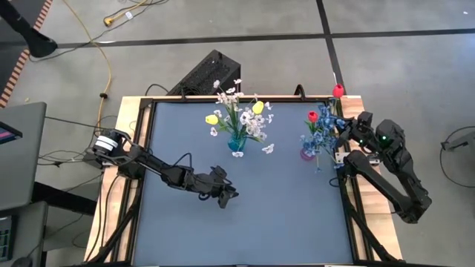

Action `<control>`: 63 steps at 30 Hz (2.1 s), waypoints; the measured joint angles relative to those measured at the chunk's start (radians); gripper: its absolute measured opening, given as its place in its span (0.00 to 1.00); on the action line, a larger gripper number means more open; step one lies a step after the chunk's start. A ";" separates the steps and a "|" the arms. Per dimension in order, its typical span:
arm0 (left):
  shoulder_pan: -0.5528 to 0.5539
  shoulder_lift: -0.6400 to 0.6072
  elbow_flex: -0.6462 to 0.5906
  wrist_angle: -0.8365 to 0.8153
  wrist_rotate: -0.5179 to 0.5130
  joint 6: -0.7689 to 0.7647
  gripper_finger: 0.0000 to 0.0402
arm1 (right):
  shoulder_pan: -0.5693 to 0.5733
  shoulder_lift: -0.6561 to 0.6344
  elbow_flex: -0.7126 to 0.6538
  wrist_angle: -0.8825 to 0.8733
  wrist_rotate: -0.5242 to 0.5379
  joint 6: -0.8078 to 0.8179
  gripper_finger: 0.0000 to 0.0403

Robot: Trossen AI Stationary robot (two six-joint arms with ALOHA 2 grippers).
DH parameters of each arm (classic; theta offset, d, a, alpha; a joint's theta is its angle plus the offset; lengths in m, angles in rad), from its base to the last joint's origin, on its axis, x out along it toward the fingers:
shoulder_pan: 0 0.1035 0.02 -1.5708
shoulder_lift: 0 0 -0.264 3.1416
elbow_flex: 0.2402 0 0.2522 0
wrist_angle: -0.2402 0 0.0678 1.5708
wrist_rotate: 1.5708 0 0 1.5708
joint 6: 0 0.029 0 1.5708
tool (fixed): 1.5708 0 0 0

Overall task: Sort flowers into vase by color
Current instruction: Put the red flower into the violet vase

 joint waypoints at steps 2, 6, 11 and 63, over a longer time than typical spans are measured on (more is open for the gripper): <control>0.000 0.000 0.000 0.000 0.000 0.000 0.35 | 0.000 0.000 0.000 -0.011 0.000 0.002 0.06; 0.000 0.000 0.000 0.000 0.000 0.000 0.35 | 0.000 0.000 0.000 -0.023 -0.001 0.003 0.06; 0.000 0.000 0.000 0.000 0.000 -0.001 0.35 | 0.000 0.000 0.000 -0.031 -0.001 0.014 0.06; -0.005 0.000 0.000 -0.014 0.009 0.017 0.35 | 0.000 0.174 0.141 -0.214 -0.104 -0.003 0.40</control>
